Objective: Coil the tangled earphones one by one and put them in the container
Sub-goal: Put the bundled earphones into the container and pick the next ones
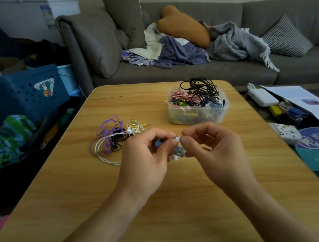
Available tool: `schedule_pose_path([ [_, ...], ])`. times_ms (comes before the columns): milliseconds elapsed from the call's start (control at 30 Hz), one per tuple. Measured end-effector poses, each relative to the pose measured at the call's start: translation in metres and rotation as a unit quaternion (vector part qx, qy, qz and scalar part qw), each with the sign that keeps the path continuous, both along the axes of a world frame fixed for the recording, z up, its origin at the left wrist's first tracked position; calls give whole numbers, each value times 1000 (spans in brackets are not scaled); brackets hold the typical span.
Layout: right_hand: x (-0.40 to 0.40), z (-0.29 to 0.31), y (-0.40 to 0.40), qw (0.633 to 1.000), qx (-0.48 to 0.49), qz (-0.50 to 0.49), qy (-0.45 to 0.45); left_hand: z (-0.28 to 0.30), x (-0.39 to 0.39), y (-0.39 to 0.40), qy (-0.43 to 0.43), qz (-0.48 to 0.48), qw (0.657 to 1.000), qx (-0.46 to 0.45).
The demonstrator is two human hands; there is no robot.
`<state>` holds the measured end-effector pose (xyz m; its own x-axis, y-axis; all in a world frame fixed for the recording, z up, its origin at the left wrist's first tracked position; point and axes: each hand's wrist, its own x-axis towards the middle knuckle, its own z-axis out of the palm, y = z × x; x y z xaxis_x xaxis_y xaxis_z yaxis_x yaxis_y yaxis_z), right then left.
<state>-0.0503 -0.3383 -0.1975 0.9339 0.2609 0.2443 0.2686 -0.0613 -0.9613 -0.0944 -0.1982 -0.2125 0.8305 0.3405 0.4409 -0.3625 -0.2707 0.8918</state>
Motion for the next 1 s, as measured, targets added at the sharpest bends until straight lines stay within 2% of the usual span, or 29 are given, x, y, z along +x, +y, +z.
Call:
schedule_pose_path([
  [100,1,-2,2,994,-53,-17,-93,-5,3,2,16,18,998,53],
  [200,4,-5,2,986,-86,-13,-144,-9,5,3,32,-1,999,43],
  [367,11,-5,-4,987,-72,77,-123,-3,2,8,59,1,998,1],
  [500,17,-3,-8,988,-37,115,-92,3,0,9,70,-31,997,10],
  [667,18,-1,-3,973,-57,126,-186,8,-4,6,98,-54,986,-122],
  [800,20,-1,-1,962,-66,126,-233,9,-5,7,101,-54,983,-146],
  [867,17,-4,0,966,-50,119,-223,9,-4,8,98,-54,987,-118],
  [1000,10,-6,0,983,50,142,-103,8,-3,9,66,-61,992,-87],
])
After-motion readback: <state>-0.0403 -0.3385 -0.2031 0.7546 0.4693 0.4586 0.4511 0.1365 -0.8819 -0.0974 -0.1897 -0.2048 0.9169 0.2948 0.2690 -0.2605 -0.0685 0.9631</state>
